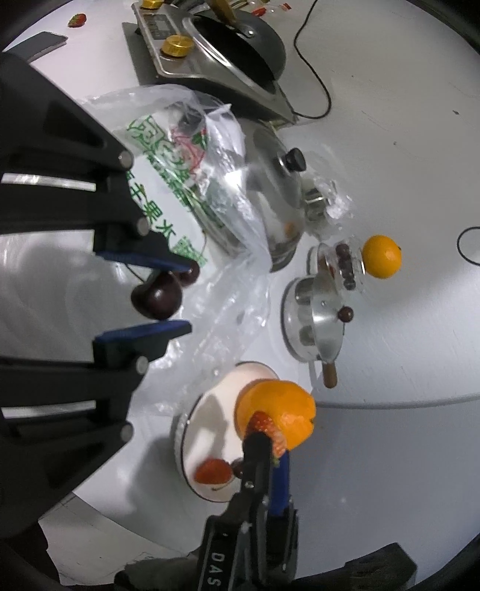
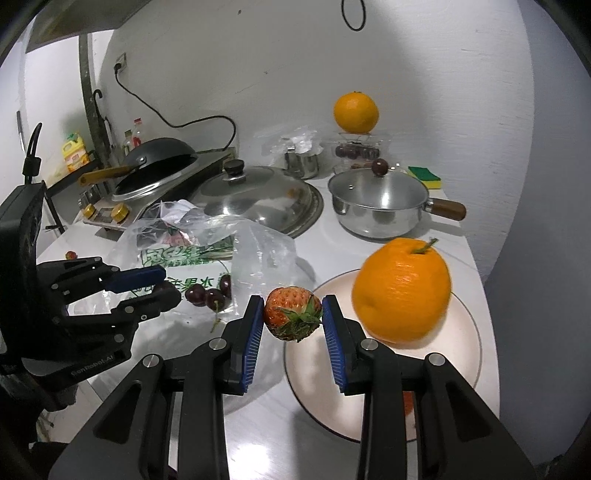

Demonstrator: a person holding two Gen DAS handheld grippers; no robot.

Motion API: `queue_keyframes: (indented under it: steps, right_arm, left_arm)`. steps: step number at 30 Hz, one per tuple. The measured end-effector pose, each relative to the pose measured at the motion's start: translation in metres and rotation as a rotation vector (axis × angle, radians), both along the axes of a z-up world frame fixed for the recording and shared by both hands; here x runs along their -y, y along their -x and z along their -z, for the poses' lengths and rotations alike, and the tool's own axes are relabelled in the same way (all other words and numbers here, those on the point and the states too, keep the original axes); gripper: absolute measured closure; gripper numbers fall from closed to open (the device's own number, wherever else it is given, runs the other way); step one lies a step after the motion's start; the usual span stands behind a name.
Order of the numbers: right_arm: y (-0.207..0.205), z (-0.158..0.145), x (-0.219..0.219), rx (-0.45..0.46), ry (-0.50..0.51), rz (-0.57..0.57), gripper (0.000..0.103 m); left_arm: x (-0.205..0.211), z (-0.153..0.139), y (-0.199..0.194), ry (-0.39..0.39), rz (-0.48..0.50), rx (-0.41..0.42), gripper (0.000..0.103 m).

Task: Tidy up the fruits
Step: 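Carry the cherry in the left gripper and strawberry in the right over the plate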

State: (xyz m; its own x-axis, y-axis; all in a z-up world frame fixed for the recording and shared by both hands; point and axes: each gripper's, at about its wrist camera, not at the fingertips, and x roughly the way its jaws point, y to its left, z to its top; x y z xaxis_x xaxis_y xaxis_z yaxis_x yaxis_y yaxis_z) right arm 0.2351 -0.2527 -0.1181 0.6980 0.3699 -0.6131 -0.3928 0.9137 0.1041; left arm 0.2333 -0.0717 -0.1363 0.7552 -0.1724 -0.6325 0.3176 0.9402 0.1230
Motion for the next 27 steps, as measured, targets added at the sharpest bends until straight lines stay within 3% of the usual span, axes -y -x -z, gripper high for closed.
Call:
queue_keyframes:
  steps: [27]
  right_arm:
    - [0.006, 0.011, 0.085, -0.018, -0.02, 0.107, 0.068]
  left_arm:
    - [0.075, -0.006, -0.007, -0.016, 0.089, -0.01, 0.075]
